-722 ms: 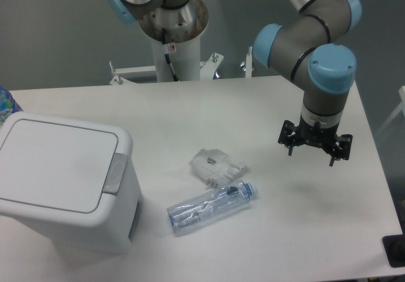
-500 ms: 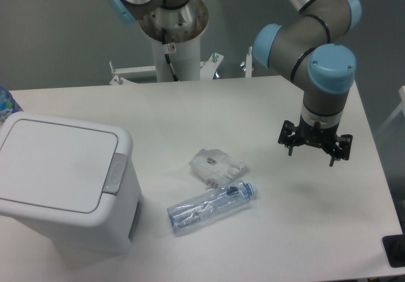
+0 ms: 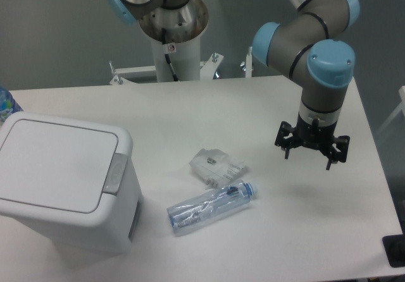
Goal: Open the trash can
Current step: 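Move the gripper toward the grey button on the trash can lid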
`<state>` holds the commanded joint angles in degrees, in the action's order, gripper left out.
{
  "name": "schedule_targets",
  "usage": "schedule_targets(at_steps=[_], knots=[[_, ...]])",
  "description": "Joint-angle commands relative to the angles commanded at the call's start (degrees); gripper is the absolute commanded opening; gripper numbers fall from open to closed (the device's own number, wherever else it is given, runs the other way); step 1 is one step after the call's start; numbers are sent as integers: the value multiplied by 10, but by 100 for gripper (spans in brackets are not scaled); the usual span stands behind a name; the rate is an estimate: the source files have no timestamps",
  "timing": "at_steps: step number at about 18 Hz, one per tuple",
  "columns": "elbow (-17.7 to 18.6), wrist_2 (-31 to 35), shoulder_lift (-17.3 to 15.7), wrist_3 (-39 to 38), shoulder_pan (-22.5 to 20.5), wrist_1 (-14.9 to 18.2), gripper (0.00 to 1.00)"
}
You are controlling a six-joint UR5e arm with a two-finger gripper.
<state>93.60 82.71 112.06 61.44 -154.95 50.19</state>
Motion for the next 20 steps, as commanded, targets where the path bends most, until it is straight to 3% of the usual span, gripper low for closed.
schedule_targets(at_steps=[2, 6, 12, 20], knots=[[-1, -43, -3, -23, 0, -1, 100], [-31, -127, -11, -146, 3, 1, 100], [-67, -152, -34, -255, 59, 1, 100], [-67, -228, -81, -365, 130, 0, 100]])
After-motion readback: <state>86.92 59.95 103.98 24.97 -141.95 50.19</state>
